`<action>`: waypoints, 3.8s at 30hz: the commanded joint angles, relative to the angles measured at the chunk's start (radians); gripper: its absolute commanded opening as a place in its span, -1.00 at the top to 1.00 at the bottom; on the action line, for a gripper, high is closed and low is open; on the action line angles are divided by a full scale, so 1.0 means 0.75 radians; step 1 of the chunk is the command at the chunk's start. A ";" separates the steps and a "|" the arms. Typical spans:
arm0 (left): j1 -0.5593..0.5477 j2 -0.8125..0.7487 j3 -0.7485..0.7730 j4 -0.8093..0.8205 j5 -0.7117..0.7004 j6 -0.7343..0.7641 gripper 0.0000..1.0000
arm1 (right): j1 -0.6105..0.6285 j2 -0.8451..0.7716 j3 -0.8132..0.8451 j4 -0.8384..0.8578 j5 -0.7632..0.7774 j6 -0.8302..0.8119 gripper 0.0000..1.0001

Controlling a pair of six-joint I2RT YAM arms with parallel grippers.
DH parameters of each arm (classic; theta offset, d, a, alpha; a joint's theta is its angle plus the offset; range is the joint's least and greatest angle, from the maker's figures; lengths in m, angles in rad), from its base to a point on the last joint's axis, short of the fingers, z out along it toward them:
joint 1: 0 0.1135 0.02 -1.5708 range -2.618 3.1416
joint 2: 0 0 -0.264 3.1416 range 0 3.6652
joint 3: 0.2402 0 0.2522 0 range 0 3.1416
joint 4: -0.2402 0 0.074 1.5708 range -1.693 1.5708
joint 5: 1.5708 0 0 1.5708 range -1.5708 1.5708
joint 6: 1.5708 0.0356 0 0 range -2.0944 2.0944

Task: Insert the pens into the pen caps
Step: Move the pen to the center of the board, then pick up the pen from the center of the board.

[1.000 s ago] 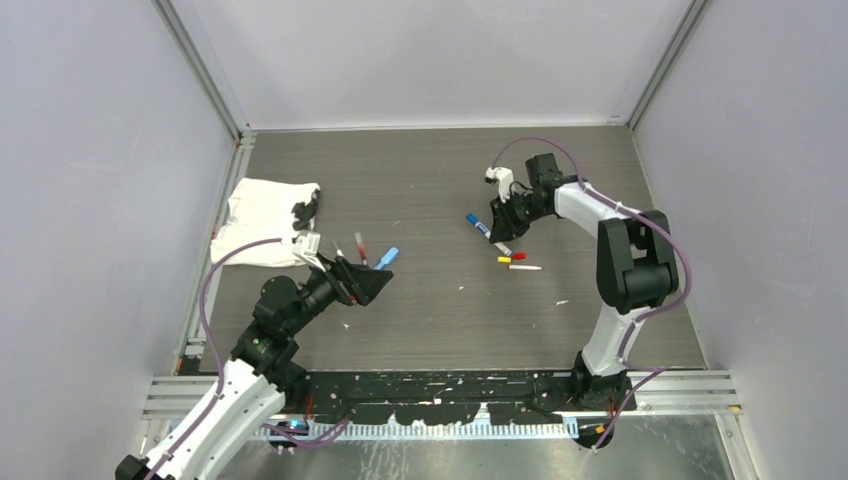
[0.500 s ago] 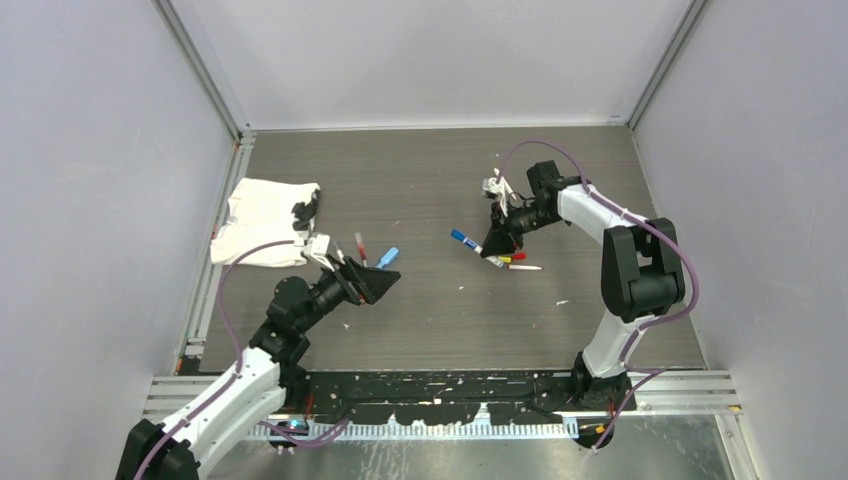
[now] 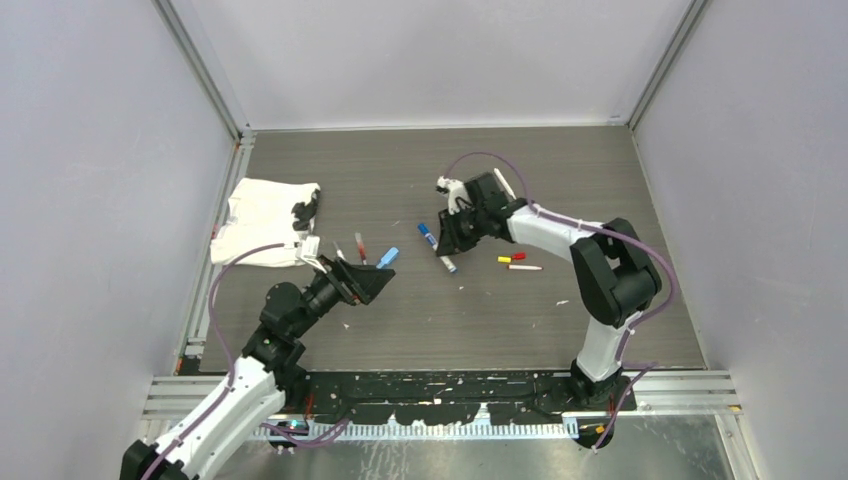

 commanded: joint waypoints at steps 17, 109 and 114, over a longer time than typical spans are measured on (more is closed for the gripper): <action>-0.001 -0.068 0.104 -0.126 -0.044 0.006 -0.72 | 0.165 0.202 0.159 0.342 0.064 0.857 -0.02; -0.136 0.542 0.166 0.762 -0.146 -0.058 -0.75 | -0.476 -0.301 -0.025 0.526 -0.713 0.626 0.99; -0.178 0.754 0.260 0.934 -0.205 -0.035 -0.74 | -0.470 -0.376 -0.170 0.803 -0.832 0.818 0.99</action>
